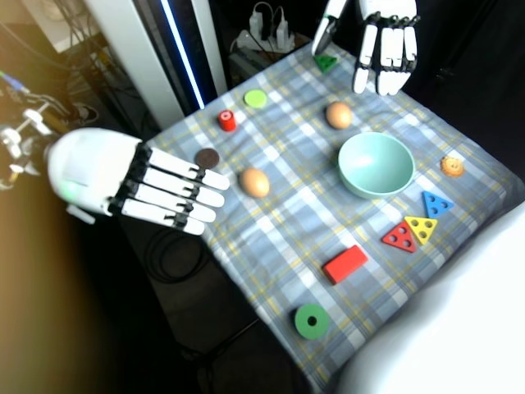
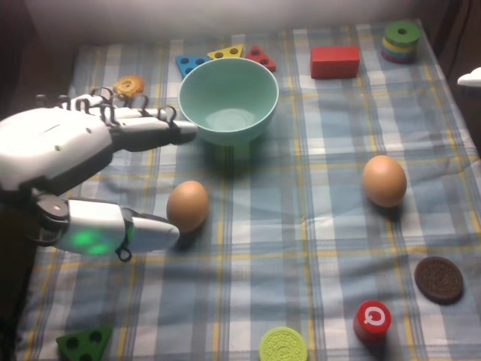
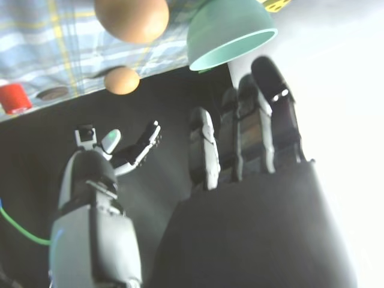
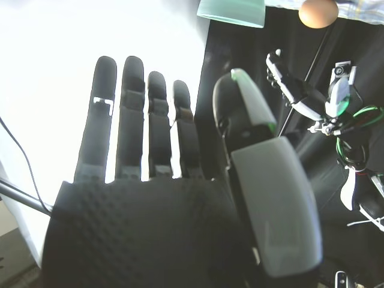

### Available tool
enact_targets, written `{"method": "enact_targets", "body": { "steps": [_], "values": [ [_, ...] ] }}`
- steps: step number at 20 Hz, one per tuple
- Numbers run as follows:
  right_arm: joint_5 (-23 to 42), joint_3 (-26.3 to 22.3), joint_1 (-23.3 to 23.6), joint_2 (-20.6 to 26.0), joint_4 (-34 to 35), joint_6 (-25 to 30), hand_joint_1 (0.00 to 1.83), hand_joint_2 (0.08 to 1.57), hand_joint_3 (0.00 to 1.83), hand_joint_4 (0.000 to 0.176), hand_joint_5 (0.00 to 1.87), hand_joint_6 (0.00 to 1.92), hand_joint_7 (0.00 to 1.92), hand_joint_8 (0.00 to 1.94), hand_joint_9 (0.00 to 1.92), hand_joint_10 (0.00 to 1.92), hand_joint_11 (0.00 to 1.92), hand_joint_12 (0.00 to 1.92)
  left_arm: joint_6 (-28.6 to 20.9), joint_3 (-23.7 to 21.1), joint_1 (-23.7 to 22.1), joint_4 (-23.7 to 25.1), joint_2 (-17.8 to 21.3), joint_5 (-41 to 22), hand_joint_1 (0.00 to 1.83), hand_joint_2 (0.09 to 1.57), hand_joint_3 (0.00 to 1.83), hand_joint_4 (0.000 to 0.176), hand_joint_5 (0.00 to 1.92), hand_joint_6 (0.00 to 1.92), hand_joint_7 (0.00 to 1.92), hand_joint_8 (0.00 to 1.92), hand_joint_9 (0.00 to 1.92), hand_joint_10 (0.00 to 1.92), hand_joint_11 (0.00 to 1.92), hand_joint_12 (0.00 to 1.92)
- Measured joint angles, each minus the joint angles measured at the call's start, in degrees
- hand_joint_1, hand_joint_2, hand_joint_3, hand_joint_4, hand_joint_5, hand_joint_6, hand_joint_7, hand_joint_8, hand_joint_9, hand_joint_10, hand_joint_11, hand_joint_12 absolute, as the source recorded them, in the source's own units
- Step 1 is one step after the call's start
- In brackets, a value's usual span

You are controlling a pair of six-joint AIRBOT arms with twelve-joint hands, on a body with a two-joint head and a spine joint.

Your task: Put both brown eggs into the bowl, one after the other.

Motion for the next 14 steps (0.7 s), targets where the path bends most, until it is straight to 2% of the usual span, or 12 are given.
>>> {"method": "enact_targets", "body": {
  "steps": [2,3,6,8,10,12,14],
  "values": [
    [0.0,0.0,0.0,0.0,0.1,0.0,0.72,1.38,0.00,0.000,0.37,0.00,0.49,0.01,0.56,0.01,0.22,0.86,0.7,1.0,-0.9,0.0,-1.5,2.3,0.62,0.93,0.00,0.176,0.33,0.00,0.41,0.02,0.35,0.02,0.00,1.09],
    [0.0,0.0,-0.1,0.0,0.2,0.0,0.72,1.38,0.00,0.000,0.38,0.00,0.50,0.01,0.57,0.01,0.23,0.87,1.6,1.7,-1.1,-0.7,-2.4,3.3,0.56,0.96,0.01,0.176,0.28,0.00,0.38,0.00,0.33,0.01,0.00,1.09],
    [0.1,0.0,-0.7,-0.1,0.2,0.1,0.72,1.39,0.00,0.000,0.38,0.00,0.51,0.01,0.59,0.02,0.25,0.88,5.2,4.4,-3.8,-3.2,-5.0,7.5,0.60,0.93,0.00,0.176,0.34,0.01,0.41,0.00,0.41,0.02,0.00,1.23],
    [0.0,0.0,-0.7,-0.2,0.3,0.2,0.74,1.39,0.00,0.000,0.39,0.00,0.53,0.01,0.62,0.02,0.26,0.90,5.3,5.4,-4.7,-3.4,-6.0,9.0,0.63,0.93,0.00,0.176,0.33,0.00,0.40,0.00,0.40,0.01,0.00,1.18],
    [0.0,0.0,-0.7,-0.2,0.4,0.2,0.69,1.39,0.00,0.000,0.40,0.00,0.54,0.01,0.63,0.02,0.27,0.89,5.6,5.9,-5.3,-3.4,-6.7,10.4,0.61,0.94,0.00,0.176,0.31,0.00,0.41,0.00,0.40,0.00,0.00,1.18],
    [0.0,0.1,-0.7,-0.2,0.3,0.7,0.55,1.40,0.00,0.000,0.39,0.00,0.57,0.00,0.64,0.01,0.25,0.95,5.7,6.6,-6.1,-3.3,-7.1,12.1,0.64,0.93,0.00,0.176,0.32,0.00,0.42,0.00,0.42,0.01,0.00,1.24],
    [0.0,0.3,-0.7,-0.3,0.3,0.9,0.47,1.40,0.00,0.000,0.40,0.00,0.60,0.00,0.66,0.01,0.24,1.00,5.8,7.3,-6.2,-3.4,-7.4,12.7,0.62,0.94,0.00,0.176,0.28,0.00,0.38,0.00,0.39,0.00,0.00,1.16]
  ]
}}
